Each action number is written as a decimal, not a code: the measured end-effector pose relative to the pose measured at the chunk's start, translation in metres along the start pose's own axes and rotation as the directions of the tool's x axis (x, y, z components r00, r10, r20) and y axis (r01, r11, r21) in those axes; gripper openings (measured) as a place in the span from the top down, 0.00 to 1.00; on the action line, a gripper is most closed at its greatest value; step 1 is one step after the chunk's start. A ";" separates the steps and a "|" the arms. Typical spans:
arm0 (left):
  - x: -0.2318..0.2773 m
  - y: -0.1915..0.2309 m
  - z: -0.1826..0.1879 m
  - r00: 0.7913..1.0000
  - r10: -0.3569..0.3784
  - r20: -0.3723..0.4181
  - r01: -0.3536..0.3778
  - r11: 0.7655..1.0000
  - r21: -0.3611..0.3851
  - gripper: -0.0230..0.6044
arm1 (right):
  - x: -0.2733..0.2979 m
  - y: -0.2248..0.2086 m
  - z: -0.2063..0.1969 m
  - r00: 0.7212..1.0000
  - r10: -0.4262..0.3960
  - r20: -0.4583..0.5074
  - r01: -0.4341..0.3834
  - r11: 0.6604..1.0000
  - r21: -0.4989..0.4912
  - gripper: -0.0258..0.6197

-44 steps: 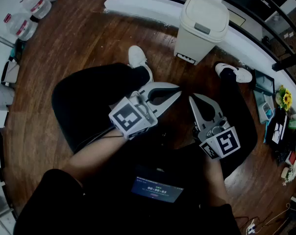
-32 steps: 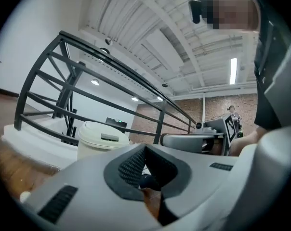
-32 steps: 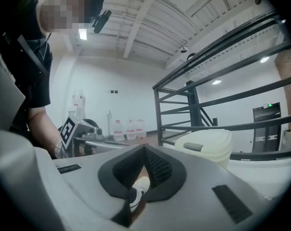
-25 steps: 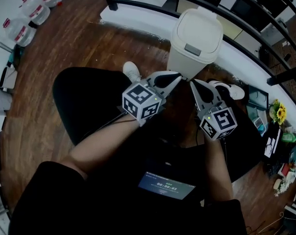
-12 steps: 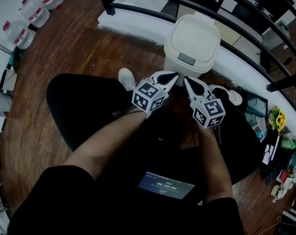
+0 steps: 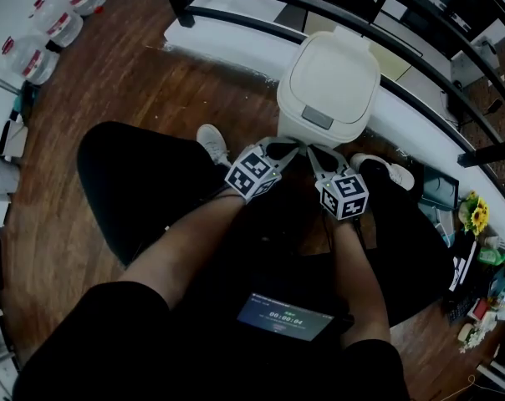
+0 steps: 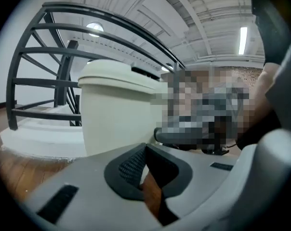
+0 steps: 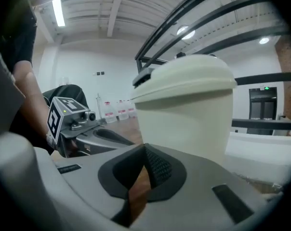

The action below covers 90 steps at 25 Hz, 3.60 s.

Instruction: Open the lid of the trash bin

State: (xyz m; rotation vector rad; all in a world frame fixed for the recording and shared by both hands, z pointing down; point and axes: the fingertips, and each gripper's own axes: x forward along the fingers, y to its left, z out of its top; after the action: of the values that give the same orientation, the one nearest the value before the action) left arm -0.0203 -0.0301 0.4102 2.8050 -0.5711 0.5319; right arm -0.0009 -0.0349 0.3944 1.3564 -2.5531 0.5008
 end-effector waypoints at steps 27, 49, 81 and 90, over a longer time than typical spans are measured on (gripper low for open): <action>0.119 0.065 -0.135 0.963 0.059 -0.262 -0.096 0.987 -0.130 0.91 | 0.052 -0.067 -0.094 0.993 0.028 -0.115 -0.010 0.988 0.156 0.93; 0.192 0.093 -0.187 0.951 0.063 -0.303 -0.139 0.962 -0.236 0.91 | 0.064 -0.110 -0.141 0.992 -0.019 -0.126 0.053 0.960 0.275 0.93; 0.221 0.097 -0.212 0.907 0.121 -0.403 -0.260 0.914 -0.311 0.91 | 0.060 -0.128 -0.158 0.988 -0.063 -0.140 0.107 0.937 0.332 0.93; 0.223 0.097 -0.215 0.905 0.122 -0.407 -0.259 0.918 -0.301 0.91 | 0.061 -0.127 -0.158 0.988 -0.064 -0.140 0.108 0.937 0.331 0.93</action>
State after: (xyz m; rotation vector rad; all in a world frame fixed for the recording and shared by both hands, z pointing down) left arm 0.0657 -0.1289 0.7070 2.2408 -0.7755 0.8937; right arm 0.0746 -0.0865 0.5855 1.4799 -2.3680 1.0131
